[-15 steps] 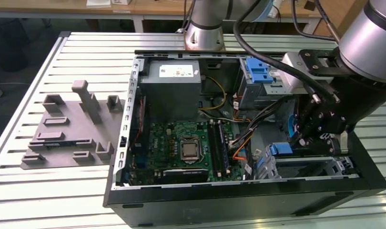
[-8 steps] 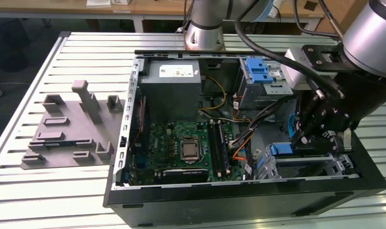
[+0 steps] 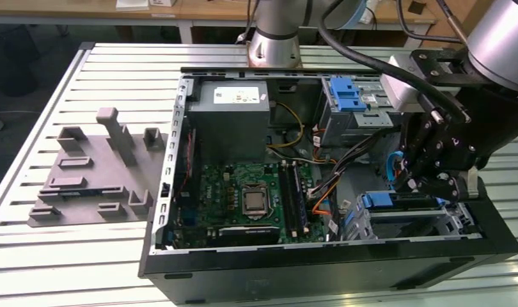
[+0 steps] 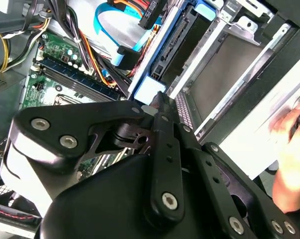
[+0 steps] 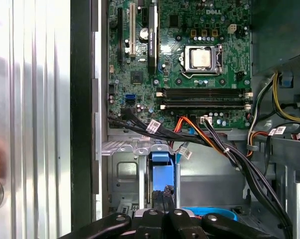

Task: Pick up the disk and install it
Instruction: 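Insert the first disk wire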

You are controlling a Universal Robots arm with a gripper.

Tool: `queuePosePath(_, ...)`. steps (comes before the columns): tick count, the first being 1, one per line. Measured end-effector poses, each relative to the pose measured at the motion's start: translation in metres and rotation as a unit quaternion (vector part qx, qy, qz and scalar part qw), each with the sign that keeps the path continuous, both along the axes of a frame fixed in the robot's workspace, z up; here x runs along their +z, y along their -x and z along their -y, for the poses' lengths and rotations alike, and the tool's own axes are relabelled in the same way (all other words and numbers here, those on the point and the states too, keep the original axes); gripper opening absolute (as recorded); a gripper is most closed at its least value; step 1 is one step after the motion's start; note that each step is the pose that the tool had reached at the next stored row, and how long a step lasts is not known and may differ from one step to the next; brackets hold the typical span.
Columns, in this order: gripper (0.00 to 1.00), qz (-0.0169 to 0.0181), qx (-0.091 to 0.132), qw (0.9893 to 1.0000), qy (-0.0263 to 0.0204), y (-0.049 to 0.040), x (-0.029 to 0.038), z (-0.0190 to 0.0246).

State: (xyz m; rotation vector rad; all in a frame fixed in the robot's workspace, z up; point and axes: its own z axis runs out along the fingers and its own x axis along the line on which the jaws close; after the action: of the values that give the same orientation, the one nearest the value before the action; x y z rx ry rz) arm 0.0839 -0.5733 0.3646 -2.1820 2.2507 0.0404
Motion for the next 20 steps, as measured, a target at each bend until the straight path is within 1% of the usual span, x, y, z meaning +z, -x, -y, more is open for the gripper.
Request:
queuePosePath(10,0.11,0.0000,0.000,1.0000,0.0002,0.0014,0.0002,0.0000)
queuePosePath(13,0.11,-0.0001,0.000,1.0000,0.0003,-0.0006,0.0003,0.0000)
queuePosePath(17,0.11,0.0000,0.000,1.0000,0.0002,-0.0096,0.0001,0.0000)
queuePosePath(20,0.11,0.0000,0.000,1.0000,0.0002,-0.0201,-0.0001,0.0000)
